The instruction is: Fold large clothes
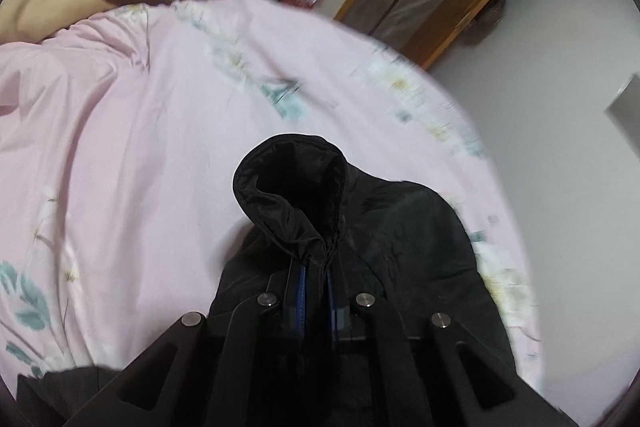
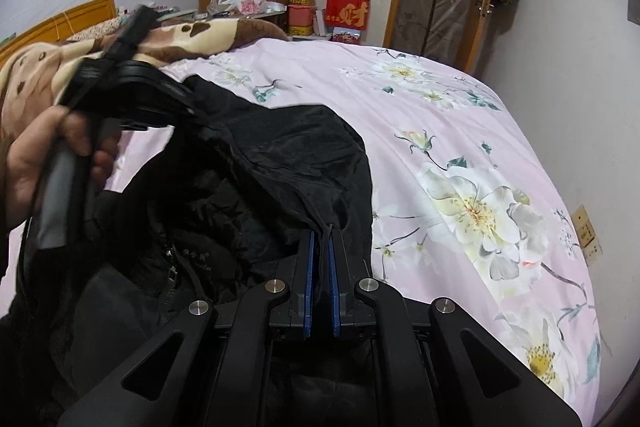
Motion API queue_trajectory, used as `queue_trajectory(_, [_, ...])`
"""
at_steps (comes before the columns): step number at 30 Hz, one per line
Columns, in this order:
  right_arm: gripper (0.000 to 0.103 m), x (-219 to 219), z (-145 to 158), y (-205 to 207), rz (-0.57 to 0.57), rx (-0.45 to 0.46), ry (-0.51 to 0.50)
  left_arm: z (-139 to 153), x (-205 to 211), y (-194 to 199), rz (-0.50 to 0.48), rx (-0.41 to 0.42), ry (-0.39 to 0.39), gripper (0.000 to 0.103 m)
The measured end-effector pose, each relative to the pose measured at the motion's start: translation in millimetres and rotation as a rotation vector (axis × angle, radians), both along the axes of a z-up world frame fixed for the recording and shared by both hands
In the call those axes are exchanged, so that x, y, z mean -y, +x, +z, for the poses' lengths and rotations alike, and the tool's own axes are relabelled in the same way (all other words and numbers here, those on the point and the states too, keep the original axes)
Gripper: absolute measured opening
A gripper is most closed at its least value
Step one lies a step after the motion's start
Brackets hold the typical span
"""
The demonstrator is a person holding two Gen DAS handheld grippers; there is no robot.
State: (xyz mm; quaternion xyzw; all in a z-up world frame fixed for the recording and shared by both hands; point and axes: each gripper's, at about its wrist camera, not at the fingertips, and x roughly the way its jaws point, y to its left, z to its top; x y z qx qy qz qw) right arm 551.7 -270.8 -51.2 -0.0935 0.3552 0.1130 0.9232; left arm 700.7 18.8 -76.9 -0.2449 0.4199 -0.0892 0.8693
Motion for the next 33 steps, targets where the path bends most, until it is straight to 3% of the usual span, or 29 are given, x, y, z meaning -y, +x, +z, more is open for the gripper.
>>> queue_trajectory(5, [0.006,11.9,8.0,-23.5,0.012,-0.020,0.045,23.4,-21.1,-66.5,-0.039,0.105,-0.076,0.009])
queue_trajectory(12, [0.009,22.4,9.0,-63.8,0.063,-0.130,0.087,28.8,-30.3,-155.0,-0.073,0.154,-0.091,0.009])
queue_trajectory(15, [0.026,31.3,27.3,-82.6,0.077,-0.141,0.193,18.4,-36.2,-177.4,-0.067,0.148,-0.100,0.009])
queue_trajectory(16, [0.039,31.3,36.1,-85.8,0.090,-0.117,0.209,14.7,-36.3,-182.2,-0.070,0.143,-0.102,0.009])
queue_trajectory(17, [0.060,29.0,49.0,-86.4,0.103,-0.079,0.219,10.0,-37.6,-187.9,-0.066,0.137,-0.109,0.009])
queue_trajectory(19, [0.075,18.2,67.4,-81.0,0.117,-0.009,0.207,3.4,-39.7,-199.0,-0.053,0.118,-0.124,0.009])
queue_trajectory(24, [0.075,-40.9,89.3,-48.9,0.241,0.019,0.113,-1.4,-36.8,-208.7,-0.084,0.101,-0.073,0.012])
queue_trajectory(27, [0.075,-78.4,100.9,-42.3,0.321,0.080,0.026,-2.9,-39.4,-211.8,-0.106,0.089,-0.061,0.014])
queue_trajectory(33, [0.075,-138.6,97.2,-44.3,0.530,0.009,-0.119,-6.9,-50.0,-211.3,-0.113,0.058,-0.075,0.022])
